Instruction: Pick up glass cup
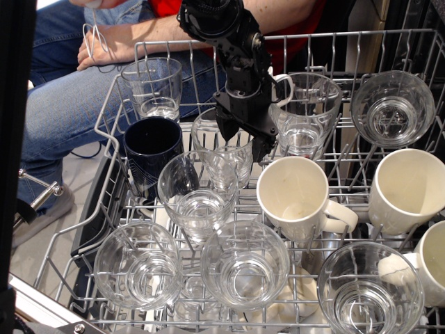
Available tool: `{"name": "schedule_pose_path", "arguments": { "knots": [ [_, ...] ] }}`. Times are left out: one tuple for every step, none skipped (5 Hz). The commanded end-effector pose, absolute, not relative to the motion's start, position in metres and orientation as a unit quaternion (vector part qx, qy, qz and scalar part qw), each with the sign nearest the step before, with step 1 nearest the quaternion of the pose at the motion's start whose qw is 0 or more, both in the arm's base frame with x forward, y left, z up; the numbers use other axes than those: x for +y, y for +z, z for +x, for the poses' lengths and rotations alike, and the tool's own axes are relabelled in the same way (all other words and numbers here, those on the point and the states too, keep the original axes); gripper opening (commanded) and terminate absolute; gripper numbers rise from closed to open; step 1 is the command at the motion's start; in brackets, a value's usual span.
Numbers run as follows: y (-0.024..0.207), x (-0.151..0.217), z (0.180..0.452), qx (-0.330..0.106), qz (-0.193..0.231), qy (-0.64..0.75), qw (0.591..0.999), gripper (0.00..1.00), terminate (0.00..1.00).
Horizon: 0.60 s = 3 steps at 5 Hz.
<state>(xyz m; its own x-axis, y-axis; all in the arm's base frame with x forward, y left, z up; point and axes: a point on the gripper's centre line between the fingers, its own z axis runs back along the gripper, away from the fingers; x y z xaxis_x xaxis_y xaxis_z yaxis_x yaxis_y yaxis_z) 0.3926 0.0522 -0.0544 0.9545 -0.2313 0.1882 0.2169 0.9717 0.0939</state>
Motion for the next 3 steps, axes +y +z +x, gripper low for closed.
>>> {"name": "schedule_pose_path", "arguments": {
  "knots": [
    [-0.062,0.05,0.393,-0.125,0.056,-0.102,0.985,1.0,0.0],
    [-0.073,0.052,0.388,-0.132,0.055,-0.087,0.986,0.0,0.0],
    [-0.069,0.05,0.39,-0.125,0.053,-0.083,0.987,0.0,0.0]
  ]
}}
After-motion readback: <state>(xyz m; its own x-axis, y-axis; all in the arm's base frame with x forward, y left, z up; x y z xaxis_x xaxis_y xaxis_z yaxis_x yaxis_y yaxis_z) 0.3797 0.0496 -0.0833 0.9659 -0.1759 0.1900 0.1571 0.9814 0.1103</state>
